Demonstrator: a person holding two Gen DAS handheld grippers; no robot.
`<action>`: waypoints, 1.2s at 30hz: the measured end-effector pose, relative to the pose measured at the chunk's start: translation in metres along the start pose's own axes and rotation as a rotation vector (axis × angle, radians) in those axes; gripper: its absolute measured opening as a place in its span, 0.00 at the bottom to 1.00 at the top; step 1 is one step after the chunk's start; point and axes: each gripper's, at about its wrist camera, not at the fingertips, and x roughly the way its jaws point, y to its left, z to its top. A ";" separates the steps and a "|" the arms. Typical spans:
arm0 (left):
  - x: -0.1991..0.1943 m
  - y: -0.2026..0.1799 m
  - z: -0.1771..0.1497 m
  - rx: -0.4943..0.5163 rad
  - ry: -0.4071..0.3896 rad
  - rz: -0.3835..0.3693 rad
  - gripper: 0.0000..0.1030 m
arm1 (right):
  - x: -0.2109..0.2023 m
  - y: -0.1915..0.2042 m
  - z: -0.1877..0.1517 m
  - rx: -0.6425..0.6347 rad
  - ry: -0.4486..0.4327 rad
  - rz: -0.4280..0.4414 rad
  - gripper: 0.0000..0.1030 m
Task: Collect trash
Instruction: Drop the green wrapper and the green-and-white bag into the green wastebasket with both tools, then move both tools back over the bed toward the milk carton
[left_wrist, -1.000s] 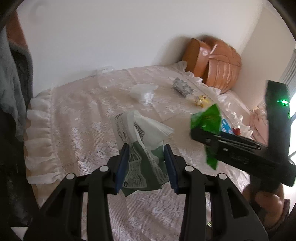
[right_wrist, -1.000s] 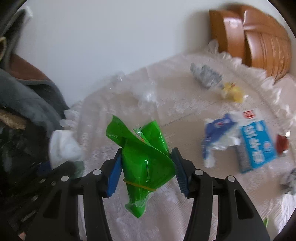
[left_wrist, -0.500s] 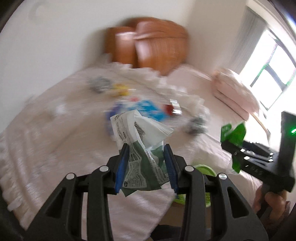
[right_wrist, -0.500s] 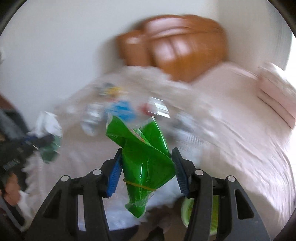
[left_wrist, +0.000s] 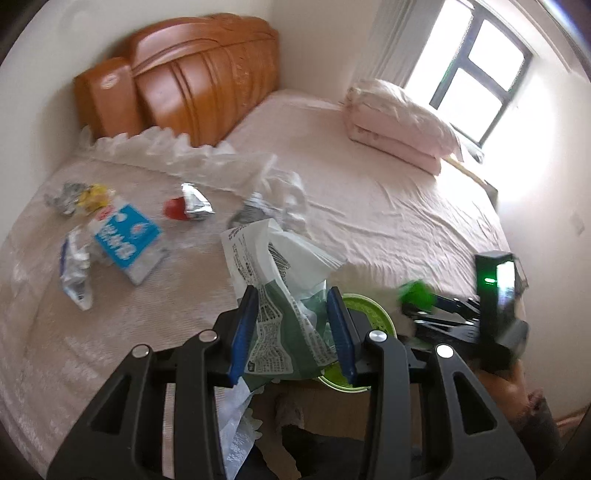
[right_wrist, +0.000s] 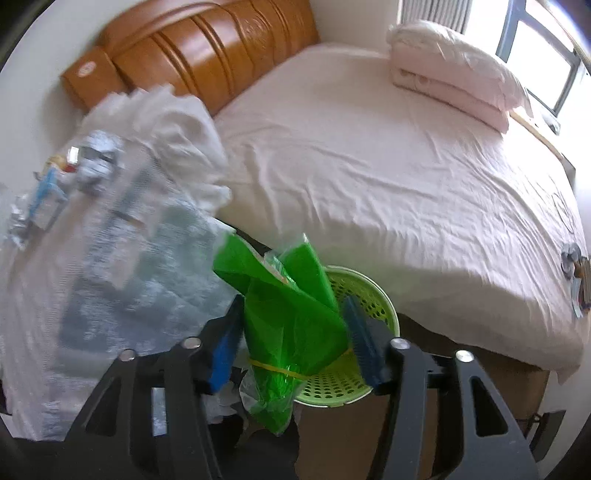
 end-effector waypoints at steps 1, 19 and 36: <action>0.003 -0.006 0.000 0.011 0.006 -0.003 0.37 | 0.010 -0.005 0.000 0.014 0.012 -0.021 0.83; 0.081 -0.137 0.020 0.230 0.128 -0.137 0.37 | -0.016 -0.103 -0.001 0.162 -0.089 -0.129 0.98; 0.080 -0.138 0.028 0.143 0.108 -0.115 0.87 | -0.015 -0.120 -0.001 0.182 -0.070 -0.108 0.98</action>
